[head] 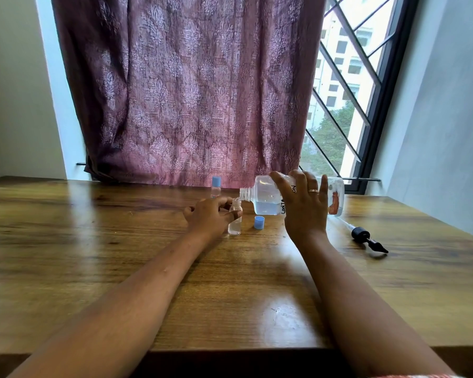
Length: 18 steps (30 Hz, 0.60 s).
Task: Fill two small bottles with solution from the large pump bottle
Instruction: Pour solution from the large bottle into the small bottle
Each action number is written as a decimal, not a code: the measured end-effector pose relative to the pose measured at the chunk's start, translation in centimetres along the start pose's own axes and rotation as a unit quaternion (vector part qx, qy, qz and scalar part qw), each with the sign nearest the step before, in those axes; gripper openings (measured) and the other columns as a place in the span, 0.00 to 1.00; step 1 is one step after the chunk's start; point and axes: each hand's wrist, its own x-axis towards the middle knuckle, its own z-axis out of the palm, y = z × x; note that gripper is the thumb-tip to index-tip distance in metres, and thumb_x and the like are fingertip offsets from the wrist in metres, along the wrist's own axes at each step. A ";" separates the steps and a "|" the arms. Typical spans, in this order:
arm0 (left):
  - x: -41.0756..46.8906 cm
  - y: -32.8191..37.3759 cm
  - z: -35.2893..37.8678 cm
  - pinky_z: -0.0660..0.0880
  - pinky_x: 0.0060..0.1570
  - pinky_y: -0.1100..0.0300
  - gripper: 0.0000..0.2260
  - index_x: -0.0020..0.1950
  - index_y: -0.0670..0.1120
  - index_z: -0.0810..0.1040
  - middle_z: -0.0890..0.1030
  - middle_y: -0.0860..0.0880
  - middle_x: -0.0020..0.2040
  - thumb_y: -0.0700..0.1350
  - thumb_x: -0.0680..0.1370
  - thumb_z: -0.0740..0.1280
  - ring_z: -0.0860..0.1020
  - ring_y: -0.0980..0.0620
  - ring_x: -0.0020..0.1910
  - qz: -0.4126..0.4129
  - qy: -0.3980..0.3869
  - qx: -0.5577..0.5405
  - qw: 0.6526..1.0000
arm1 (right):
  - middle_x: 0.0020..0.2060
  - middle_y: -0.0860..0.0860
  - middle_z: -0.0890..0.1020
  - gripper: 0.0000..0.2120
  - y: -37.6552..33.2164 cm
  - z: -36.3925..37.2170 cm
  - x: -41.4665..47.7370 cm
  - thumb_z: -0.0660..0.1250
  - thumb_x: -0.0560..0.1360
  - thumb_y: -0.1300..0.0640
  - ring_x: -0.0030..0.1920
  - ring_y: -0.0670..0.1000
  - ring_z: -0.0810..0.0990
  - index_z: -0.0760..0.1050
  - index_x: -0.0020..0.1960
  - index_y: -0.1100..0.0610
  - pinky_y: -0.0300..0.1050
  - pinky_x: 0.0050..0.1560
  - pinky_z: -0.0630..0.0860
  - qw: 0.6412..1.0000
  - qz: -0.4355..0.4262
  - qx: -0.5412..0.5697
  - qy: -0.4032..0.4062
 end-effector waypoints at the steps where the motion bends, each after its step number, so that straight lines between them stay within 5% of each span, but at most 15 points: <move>1: 0.0 0.0 0.0 0.55 0.51 0.53 0.18 0.56 0.58 0.78 0.82 0.55 0.54 0.63 0.70 0.68 0.73 0.50 0.59 0.000 0.000 0.003 1.000 | 0.66 0.58 0.70 0.44 0.0 0.0 0.0 0.67 0.63 0.72 0.69 0.61 0.65 0.60 0.73 0.44 0.62 0.73 0.45 1.000 0.001 0.001 -0.002; 18: 0.1 0.1 0.1 0.56 0.57 0.50 0.18 0.57 0.58 0.78 0.81 0.55 0.55 0.63 0.70 0.68 0.73 0.51 0.60 -0.017 -0.015 -0.003 1.000 | 0.65 0.58 0.72 0.43 -0.1 -0.2 -0.1 0.68 0.63 0.72 0.68 0.61 0.67 0.63 0.72 0.45 0.62 0.73 0.48 1.000 0.002 0.008 0.006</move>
